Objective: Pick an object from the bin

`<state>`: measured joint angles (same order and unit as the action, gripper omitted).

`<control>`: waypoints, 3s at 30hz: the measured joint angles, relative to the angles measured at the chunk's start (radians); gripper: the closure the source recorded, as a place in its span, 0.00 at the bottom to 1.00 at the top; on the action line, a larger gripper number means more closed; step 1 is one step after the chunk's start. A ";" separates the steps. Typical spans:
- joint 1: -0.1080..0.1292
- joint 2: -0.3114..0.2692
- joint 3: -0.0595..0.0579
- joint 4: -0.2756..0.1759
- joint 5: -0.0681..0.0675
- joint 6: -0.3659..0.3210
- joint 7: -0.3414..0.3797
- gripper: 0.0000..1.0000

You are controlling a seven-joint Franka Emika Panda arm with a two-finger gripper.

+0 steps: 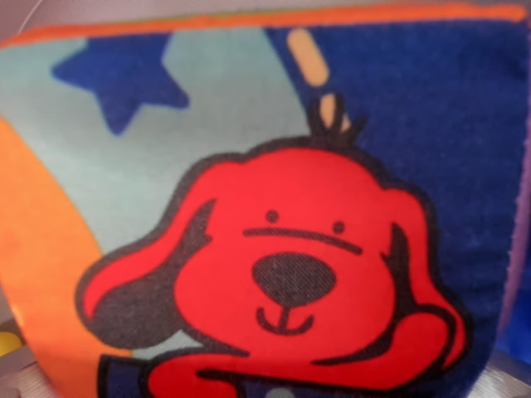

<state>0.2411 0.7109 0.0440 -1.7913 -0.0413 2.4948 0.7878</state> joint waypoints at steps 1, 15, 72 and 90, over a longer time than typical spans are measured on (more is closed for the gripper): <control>0.000 0.000 0.000 0.000 0.000 0.000 0.000 1.00; 0.000 -0.001 0.000 0.000 0.000 0.000 0.000 1.00; -0.001 -0.310 0.007 0.033 0.015 -0.336 -0.008 1.00; -0.001 -0.373 0.009 0.116 0.019 -0.481 -0.011 1.00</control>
<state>0.2400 0.3378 0.0530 -1.6755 -0.0224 2.0140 0.7768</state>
